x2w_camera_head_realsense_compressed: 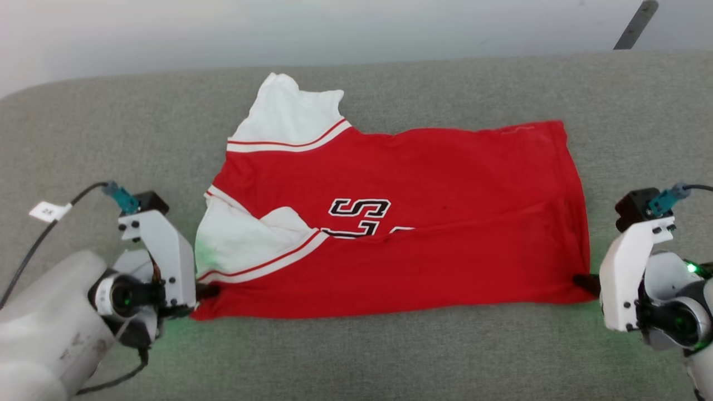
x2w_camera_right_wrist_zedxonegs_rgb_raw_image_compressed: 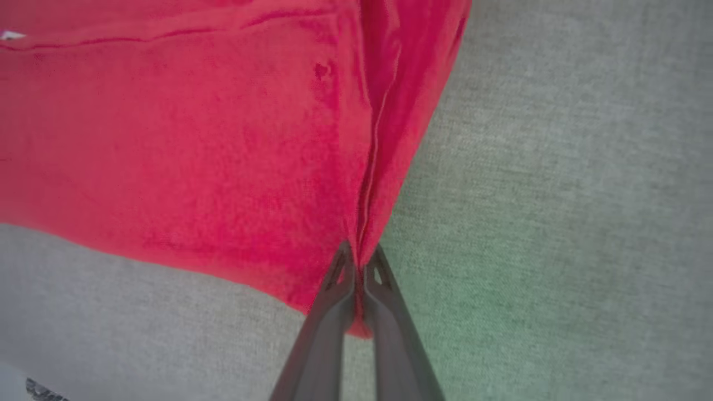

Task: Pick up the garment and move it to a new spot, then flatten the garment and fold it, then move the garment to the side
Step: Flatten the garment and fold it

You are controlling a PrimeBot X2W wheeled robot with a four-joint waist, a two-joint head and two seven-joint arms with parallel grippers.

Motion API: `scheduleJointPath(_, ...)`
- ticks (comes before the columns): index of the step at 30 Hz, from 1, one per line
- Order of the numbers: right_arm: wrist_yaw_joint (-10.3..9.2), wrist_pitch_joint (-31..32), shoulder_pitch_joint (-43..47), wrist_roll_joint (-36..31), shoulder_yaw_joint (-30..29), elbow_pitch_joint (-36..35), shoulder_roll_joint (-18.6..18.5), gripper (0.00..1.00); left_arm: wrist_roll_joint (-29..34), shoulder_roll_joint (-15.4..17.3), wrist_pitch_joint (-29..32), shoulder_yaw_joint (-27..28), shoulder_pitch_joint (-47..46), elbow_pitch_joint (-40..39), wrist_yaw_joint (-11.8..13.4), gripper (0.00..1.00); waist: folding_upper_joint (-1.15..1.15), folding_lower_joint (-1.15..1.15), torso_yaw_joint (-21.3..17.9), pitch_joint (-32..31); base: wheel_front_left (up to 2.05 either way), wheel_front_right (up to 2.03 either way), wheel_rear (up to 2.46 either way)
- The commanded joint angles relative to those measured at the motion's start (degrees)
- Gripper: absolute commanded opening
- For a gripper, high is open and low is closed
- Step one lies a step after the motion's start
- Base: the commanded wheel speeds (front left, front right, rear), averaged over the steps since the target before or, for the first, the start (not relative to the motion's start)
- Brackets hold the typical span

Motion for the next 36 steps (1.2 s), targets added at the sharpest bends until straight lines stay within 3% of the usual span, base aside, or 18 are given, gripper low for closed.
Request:
scheduleJointPath(1, -0.08, 0.93, 1.29, 0.95, 0.77, -1.11, -1.18, 0.0, 0.2, 0.98, 0.94, -0.99, 2.75, -1.02, 1.32, 0.0, 0.0, 0.0, -0.31, -0.78, 0.0, 0.0, 0.0)
scheduleJointPath(5, -0.08, 2.93, 3.76, 2.93, 1.03, -5.36, -4.36, 0.0, 0.25, 4.56, 0.88, -0.98, 4.18, -8.06, 4.44, 0.0, 0.0, 0.0, -0.54, -1.63, 0.0, 0.0, 0.0)
scheduleJointPath(10, -0.08, 4.98, 8.0, 3.8, -0.39, -9.3, -6.61, 0.0, -0.35, 9.58, 1.17, -1.44, 7.61, -19.23, 10.25, 0.0, 0.0, 0.0, -0.66, -2.11, 0.0, 0.0, 0.0)
scheduleJointPath(15, -0.08, 5.18, 11.57, 3.38, -2.63, -11.14, -6.94, 0.0, -0.61, 13.02, -0.11, -1.79, 11.14, -28.09, 14.47, 0.0, 0.0, 0.0, -0.41, -1.87, 0.0, 0.0, 0.0)
scheduleJointPath(18, -0.08, 4.83, 12.58, 2.46, -2.99, -11.17, -6.15, 0.0, -0.85, 13.32, -0.83, -2.23, 12.85, -30.24, 15.55, 0.0, 0.0, 0.0, -0.38, -1.72, 0.0, 0.0, 0.0)
scheduleJointPath(19, -0.08, 4.61, 12.73, 2.12, -3.06, -10.94, -5.87, 0.0, -0.66, 13.16, -1.23, -2.21, 13.03, -30.52, 15.66, 0.35, 0.0, 0.0, -0.37, -1.67, 0.0, 0.0, 0.0)
scheduleJointPath(21, -0.08, 4.33, 13.03, 1.65, -2.76, -10.58, -5.09, 0.0, -0.54, 12.53, -1.95, -2.09, 13.44, -30.58, 15.75, 0.58, 0.0, 0.0, -0.33, -1.62, 0.0, 0.0, 0.0)
scheduleJointPath(22, -0.08, 3.97, 12.78, 1.3, -2.76, -10.46, -4.8, 0.0, -0.64, 12.33, -2.11, -1.99, 13.49, -30.37, 15.88, 0.99, 0.0, 0.0, -0.32, -1.58, 0.0, 0.0, 0.0)
scheduleJointPath(23, -0.08, 3.85, 12.59, 0.94, -2.54, -10.23, -4.63, 0.0, -0.35, 12.27, -2.45, -1.88, 13.24, -30.04, 15.96, 1.0, 0.0, 0.0, -0.33, -1.58, 0.0, 0.0, 0.0)
scheduleJointPath(24, -0.08, 3.78, 12.36, 0.67, -2.3, -10.16, -4.39, 0.15, -0.31, 12.23, -2.6, -1.61, 12.86, -29.79, 16.03, 1.0, 0.0, 0.0, -0.37, -1.58, 0.0, 0.0, 0.0)
scheduleJointPath(25, -0.08, 3.49, 11.92, 0.75, -2.33, -10.21, -4.19, 0.38, -0.14, 12.35, -2.57, -1.46, 12.37, -29.65, 16.07, 1.0, 0.0, 0.0, -0.42, -1.59, 0.0, 0.0, 0.0)
scheduleJointPath(26, -0.08, 3.54, 11.58, 0.81, -2.24, -10.32, -4.23, 0.51, 0.51, 12.83, -2.34, -1.53, 11.66, -29.7, 16.07, 1.0, 0.0, 0.0, -0.48, -1.58, 0.0, 0.0, 0.0)
scheduleJointPath(27, -0.08, 3.85, 11.29, 0.76, -2.01, -10.48, -4.29, 0.91, 0.67, 13.45, -2.19, -1.33, 10.95, -29.83, 16.25, 1.0, 0.0, 0.0, -0.67, -1.53, 0.0, 0.0, 0.0)
scheduleJointPath(28, -0.08, 4.14, 11.14, 0.59, -1.94, -10.63, -4.35, 1.0, 0.9, 13.97, -1.65, -1.06, 10.17, -30.25, 16.42, 1.0, 0.0, 0.0, -0.75, -1.49, 0.0, 0.0, 0.0)
scheduleJointPath(36, -0.07, 2.57, 9.13, -0.92, -5.29, -16.86, -3.91, 1.0, 6.18, 18.13, 2.08, 1.77, -1.23, -35.4, 18.27, 1.0, 0.0, 0.0, -2.53, 0.04, 0.0, 0.0, 0.0)
